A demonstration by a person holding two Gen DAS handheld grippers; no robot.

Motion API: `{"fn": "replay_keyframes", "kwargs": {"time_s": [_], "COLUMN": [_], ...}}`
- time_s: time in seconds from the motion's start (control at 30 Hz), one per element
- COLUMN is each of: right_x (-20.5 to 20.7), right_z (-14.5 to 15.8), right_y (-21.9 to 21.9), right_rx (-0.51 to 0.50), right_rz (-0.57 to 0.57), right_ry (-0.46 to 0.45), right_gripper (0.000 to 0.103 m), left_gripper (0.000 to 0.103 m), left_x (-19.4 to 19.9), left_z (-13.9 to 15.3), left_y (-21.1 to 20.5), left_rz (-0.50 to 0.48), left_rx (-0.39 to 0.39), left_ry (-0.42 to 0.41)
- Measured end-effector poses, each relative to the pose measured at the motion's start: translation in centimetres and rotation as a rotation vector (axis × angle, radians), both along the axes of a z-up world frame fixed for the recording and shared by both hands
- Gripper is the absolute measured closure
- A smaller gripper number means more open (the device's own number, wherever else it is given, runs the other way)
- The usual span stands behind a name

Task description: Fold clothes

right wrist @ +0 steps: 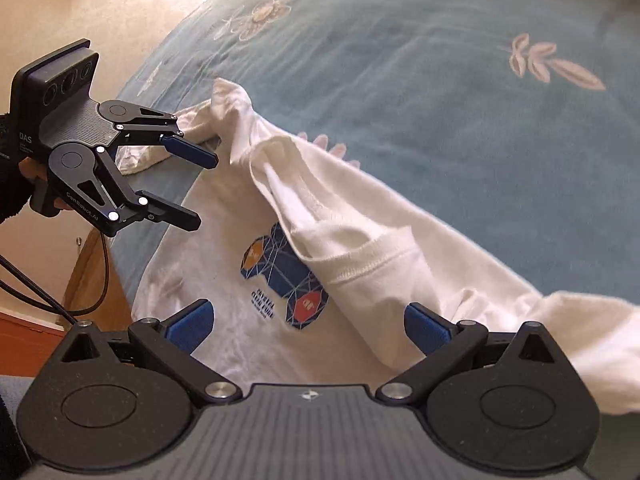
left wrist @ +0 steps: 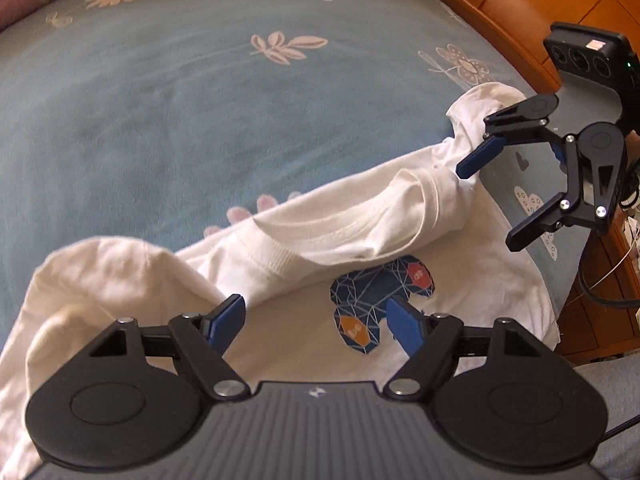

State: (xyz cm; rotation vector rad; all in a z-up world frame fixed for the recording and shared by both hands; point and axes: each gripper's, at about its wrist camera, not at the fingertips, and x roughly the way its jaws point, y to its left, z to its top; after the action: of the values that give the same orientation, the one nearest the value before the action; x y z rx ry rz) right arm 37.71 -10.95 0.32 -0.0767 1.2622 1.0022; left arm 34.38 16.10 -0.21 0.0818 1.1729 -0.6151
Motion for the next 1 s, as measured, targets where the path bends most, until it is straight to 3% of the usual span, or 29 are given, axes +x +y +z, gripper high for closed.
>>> {"fn": "replay_keyframes", "kwargs": {"time_s": [0.07, 0.27, 0.37, 0.5, 0.7, 0.83, 0.93, 0.97, 1.0], "right_x": [2.1, 5.0, 4.6, 3.2, 2.5, 3.2, 3.1, 2.9, 2.7], "right_z": [-0.7, -5.5, -5.2, -3.7, -3.2, -3.0, -3.0, -3.0, -3.0], "right_y": [-0.2, 0.3, 0.4, 0.5, 0.6, 0.5, 0.7, 0.8, 0.9], "right_rx": [0.001, 0.034, 0.084, 0.091, 0.044, 0.049, 0.022, 0.001, -0.022], "right_rz": [-0.002, 0.02, 0.03, 0.116, 0.192, 0.2, 0.23, 0.24, 0.249], "right_ry": [-0.005, 0.158, 0.194, 0.166, 0.096, 0.087, 0.077, 0.066, 0.055], "right_gripper": [0.0, 0.0, 0.0, 0.0, 0.005, 0.024, 0.05, 0.064, 0.087], "left_gripper": [0.025, 0.026, 0.026, 0.025, 0.025, 0.025, 0.026, 0.026, 0.026], "left_x": [1.6, 5.7, 5.7, 4.6, 4.1, 4.9, 5.6, 5.6, 5.6], "left_z": [-0.4, -4.3, -5.3, -5.1, -4.7, -4.3, -4.2, -4.1, -4.0], "left_y": [0.0, -1.0, -1.4, -0.9, -1.3, -1.1, -0.6, -0.5, -0.5], "left_rz": [-0.045, -0.217, -0.271, -0.298, -0.385, -0.461, -0.461, -0.465, -0.47], "left_rx": [0.012, 0.056, 0.092, 0.079, 0.138, 0.175, 0.169, 0.167, 0.167], "left_ry": [-0.02, 0.048, 0.073, 0.087, 0.051, 0.043, 0.066, 0.071, 0.073]}}
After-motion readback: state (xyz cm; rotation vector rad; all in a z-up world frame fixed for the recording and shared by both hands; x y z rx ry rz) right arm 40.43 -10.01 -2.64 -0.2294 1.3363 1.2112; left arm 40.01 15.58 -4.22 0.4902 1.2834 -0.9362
